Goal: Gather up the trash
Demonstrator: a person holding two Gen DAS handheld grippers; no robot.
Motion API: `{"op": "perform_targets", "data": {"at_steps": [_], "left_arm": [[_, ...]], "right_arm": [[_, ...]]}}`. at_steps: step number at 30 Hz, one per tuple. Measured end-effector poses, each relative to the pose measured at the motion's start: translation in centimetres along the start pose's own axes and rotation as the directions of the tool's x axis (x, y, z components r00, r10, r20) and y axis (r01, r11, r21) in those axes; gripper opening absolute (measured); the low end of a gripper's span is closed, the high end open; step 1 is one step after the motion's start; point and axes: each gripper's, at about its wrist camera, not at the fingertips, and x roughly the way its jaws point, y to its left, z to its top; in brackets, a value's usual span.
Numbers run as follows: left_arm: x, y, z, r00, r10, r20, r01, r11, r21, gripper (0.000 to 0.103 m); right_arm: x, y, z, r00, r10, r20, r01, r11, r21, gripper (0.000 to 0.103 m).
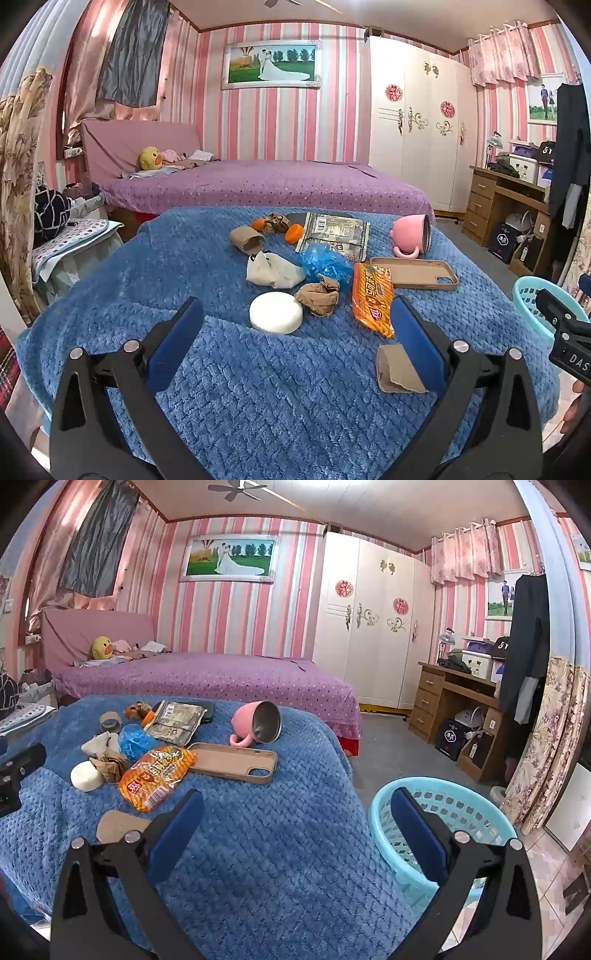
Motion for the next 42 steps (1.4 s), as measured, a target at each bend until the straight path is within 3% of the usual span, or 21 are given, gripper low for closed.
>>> {"op": "perform_targets", "data": {"at_steps": [42], "left_arm": [[-0.5, -0.3, 0.5, 1.0, 0.003, 0.007, -0.003, 1.0, 0.008, 0.098]], "right_arm": [[-1.3, -0.7, 0.8, 1.0, -0.001, 0.009, 0.001, 1.0, -0.005, 0.099]]}}
